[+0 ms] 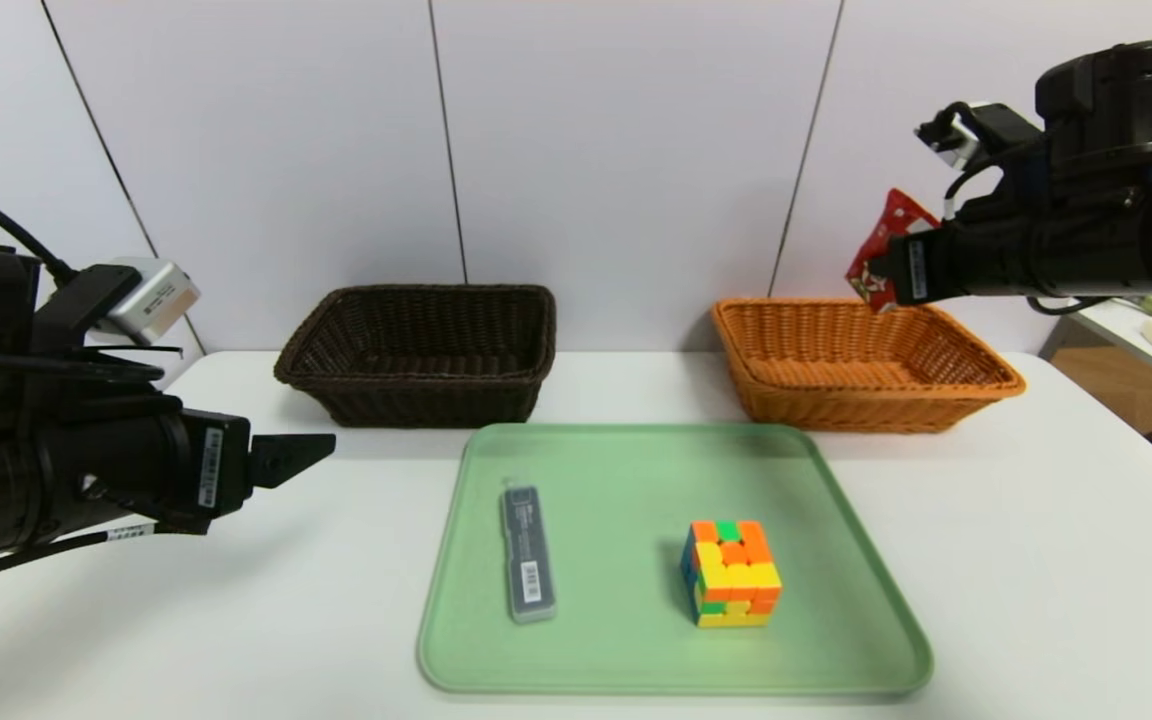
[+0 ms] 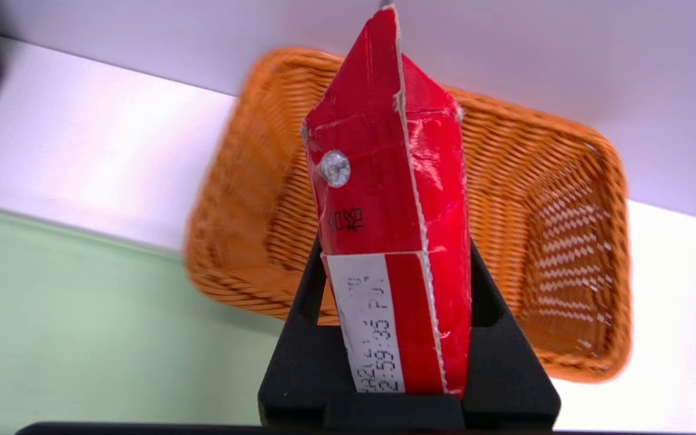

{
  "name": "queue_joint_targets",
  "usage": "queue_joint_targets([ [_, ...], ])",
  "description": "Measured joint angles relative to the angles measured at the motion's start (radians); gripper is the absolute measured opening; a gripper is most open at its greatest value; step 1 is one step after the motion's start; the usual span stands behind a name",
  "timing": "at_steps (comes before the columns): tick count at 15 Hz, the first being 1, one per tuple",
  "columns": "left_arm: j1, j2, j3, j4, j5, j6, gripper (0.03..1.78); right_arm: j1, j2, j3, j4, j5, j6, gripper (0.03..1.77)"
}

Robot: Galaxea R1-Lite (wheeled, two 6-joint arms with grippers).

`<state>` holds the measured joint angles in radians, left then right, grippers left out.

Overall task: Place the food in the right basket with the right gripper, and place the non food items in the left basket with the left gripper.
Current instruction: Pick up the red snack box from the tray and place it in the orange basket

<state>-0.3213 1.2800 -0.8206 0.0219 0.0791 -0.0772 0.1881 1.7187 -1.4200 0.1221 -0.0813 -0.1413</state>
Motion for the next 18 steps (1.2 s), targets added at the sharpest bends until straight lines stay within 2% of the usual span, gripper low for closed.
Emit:
queue_joint_targets([
  [3,-0.011,0.046,-0.051,-0.001,0.067,-0.005,1.69,-0.057,0.015,0.01,-0.004,-0.002,-0.003,0.33],
  [5,-0.027,0.076,-0.08,0.001,0.083,-0.009,1.69,-0.083,0.035,0.006,-0.01,-0.002,-0.005,0.33],
  [11,-0.06,0.127,-0.116,0.004,0.085,-0.009,1.69,-0.115,0.119,-0.041,-0.02,0.008,-0.004,0.33],
  [18,-0.063,0.142,-0.115,0.004,0.085,-0.009,1.69,-0.119,0.299,-0.076,-0.037,0.015,0.001,0.33],
])
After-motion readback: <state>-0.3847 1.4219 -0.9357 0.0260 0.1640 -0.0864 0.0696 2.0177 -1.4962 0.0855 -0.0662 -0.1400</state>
